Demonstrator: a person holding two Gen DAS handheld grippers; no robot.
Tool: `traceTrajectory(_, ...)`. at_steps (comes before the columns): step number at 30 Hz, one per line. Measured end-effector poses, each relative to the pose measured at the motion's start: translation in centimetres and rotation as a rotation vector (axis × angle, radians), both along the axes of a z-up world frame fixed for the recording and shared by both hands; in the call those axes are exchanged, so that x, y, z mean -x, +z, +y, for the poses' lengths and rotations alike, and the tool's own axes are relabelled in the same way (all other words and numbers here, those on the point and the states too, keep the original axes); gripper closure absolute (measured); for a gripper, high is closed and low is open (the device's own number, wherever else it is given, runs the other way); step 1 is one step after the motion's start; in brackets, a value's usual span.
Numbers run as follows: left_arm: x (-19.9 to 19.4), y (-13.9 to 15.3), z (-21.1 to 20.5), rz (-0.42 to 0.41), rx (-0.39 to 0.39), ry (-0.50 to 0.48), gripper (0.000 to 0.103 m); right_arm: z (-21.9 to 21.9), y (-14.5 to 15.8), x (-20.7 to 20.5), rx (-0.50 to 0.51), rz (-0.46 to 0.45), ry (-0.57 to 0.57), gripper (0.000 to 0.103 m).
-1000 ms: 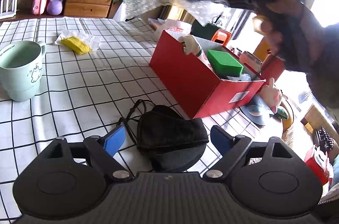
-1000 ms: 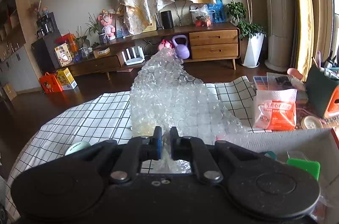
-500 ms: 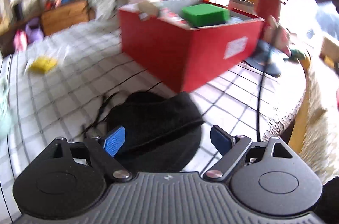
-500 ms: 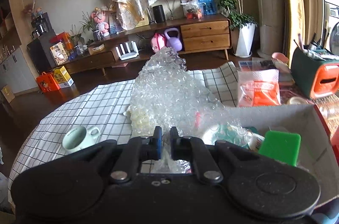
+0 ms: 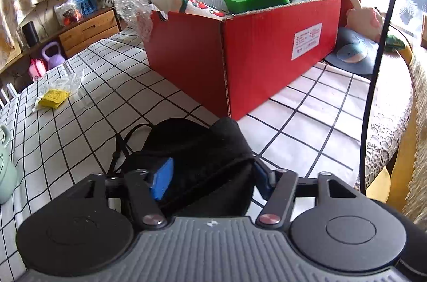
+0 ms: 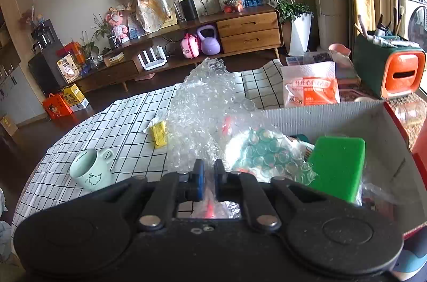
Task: Organize soft objects
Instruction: 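Carry the bubble-wrap bag over the red box with right tool while left tool lifts the mask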
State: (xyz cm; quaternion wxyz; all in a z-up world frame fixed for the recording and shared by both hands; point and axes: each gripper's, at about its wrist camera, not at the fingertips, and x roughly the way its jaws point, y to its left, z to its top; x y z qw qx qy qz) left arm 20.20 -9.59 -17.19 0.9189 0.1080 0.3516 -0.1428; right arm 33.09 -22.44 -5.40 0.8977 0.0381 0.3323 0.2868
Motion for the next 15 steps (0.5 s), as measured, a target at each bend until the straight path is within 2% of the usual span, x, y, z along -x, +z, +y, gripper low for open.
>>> traceTrajectory(3, 0.0, 0.7, 0.4, 0.002, 0.037, 0.024, 0.064, -0.6, -0.2, 0.2, -0.011, 0.005, -0.003, 0.096)
traceTrajectory(9, -0.2, 2.3, 1.4, 0.016, 0.096, 0.088, 0.081, -1.8, -0.4, 1.2, -0.024, 0.007, -0.007, 0.096)
traceTrajectory(15, -0.2, 4.6, 2.8, -0.023, 0.138, 0.141, 0.088, -3.1, -0.4, 2.9, -0.020, 0.002, -0.014, 0.096)
